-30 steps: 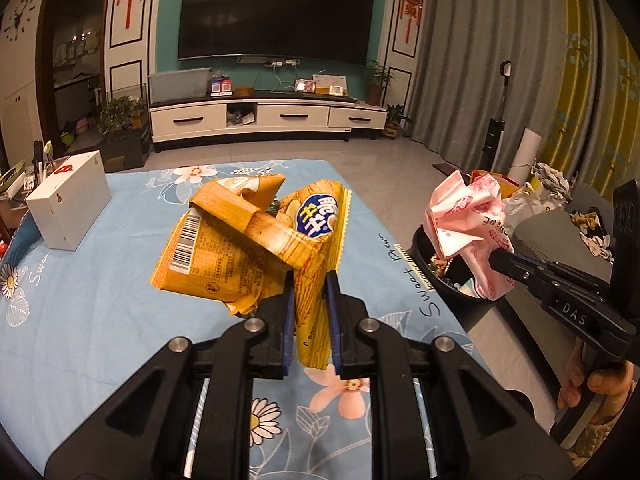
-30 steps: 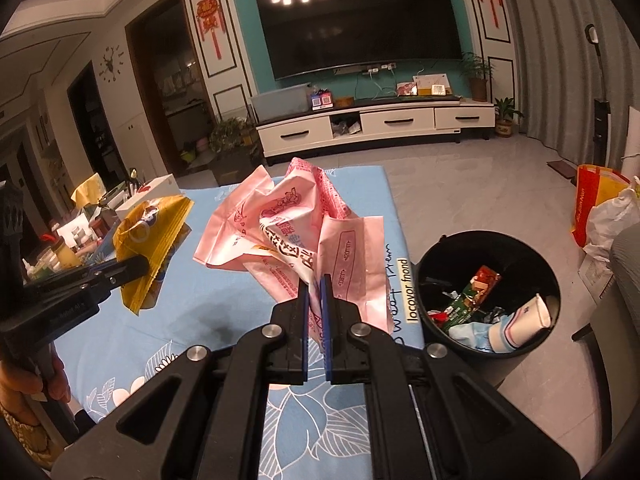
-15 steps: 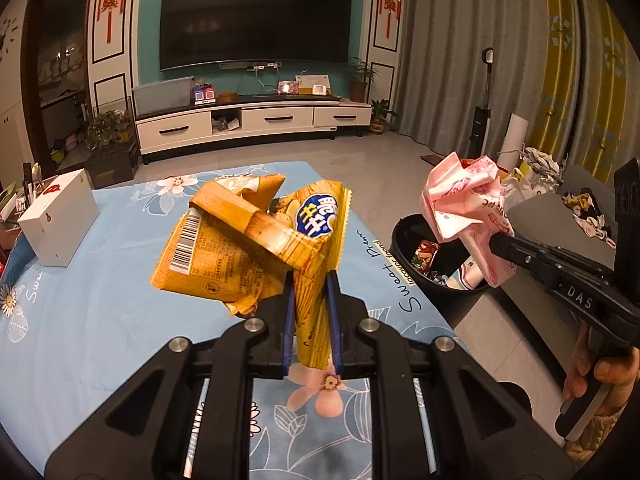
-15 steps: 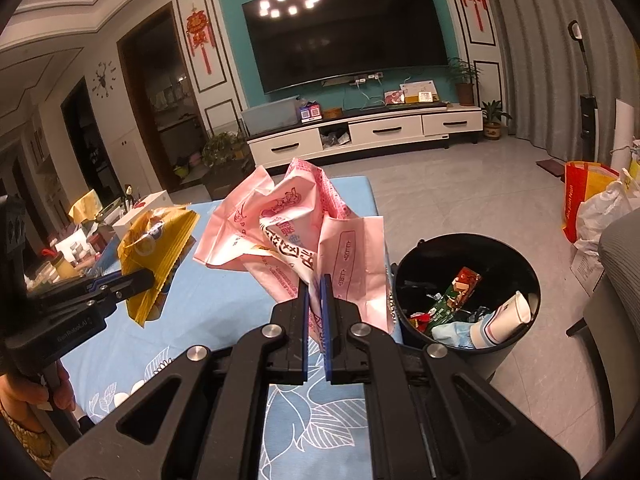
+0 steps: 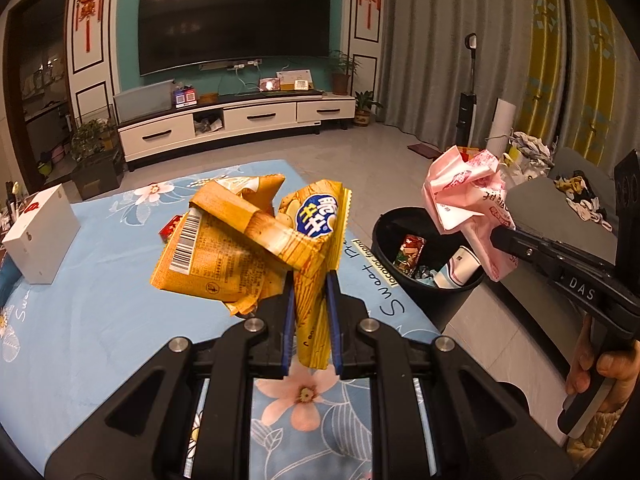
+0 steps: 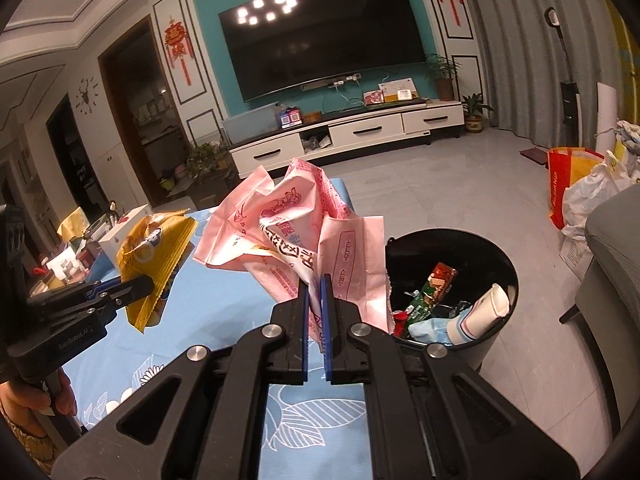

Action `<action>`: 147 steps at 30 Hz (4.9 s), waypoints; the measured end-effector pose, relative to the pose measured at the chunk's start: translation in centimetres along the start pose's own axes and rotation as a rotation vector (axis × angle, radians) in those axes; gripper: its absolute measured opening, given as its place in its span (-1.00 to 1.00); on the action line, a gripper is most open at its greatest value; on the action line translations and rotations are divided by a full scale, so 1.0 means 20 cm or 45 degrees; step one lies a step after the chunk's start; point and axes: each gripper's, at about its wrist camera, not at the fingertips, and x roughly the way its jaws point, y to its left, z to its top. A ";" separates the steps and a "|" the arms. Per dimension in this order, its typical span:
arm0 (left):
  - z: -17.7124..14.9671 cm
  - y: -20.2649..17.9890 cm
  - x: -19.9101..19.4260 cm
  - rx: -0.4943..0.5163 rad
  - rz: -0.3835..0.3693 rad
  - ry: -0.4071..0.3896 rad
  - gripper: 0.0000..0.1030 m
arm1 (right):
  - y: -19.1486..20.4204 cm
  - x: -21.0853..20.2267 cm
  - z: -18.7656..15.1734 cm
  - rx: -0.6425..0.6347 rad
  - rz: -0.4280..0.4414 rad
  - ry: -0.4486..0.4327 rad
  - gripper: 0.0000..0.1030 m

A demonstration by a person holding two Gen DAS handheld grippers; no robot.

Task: Collect trash
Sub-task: 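Carry the chip bag and pink bag over the black bin with both tools, then open both tools to drop the chip bag and pink bag into the bin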

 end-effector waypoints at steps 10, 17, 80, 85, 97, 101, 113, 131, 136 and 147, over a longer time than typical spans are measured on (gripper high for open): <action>0.04 -0.13 0.09 0.060 -0.029 0.014 -0.70 | -0.12 0.00 -0.01 0.063 -0.036 -0.004 -0.88; 0.07 -0.19 0.16 0.094 -0.053 0.025 -0.70 | -0.18 0.00 -0.03 0.097 -0.056 0.000 -0.88; 0.20 -0.69 0.96 0.337 -0.175 0.226 -0.70 | -0.53 0.31 -0.05 0.336 -0.168 0.097 -0.88; 0.20 -0.70 1.00 0.344 -0.173 0.241 -0.70 | -0.56 0.34 -0.05 0.342 -0.178 0.108 -0.88; 0.19 -0.72 1.07 0.366 -0.183 0.268 -0.68 | -0.59 0.39 -0.04 0.364 -0.186 0.139 -0.88; 0.18 -0.71 1.08 0.367 -0.185 0.278 -0.68 | -0.60 0.41 -0.05 0.371 -0.188 0.148 -0.88; 0.19 -0.73 1.15 0.383 -0.180 0.308 -0.67 | -0.62 0.45 -0.06 0.385 -0.187 0.174 -0.88; 0.19 -0.76 1.18 0.391 -0.188 0.325 -0.51 | -0.64 0.46 -0.08 0.410 -0.171 0.188 -0.76; 0.19 -0.77 1.17 0.387 -0.186 0.317 -0.44 | -0.66 0.44 -0.07 0.429 -0.167 0.173 -0.32; 0.19 -0.74 1.11 0.369 -0.178 0.284 0.05 | -0.67 0.37 -0.04 0.439 -0.186 0.134 -0.09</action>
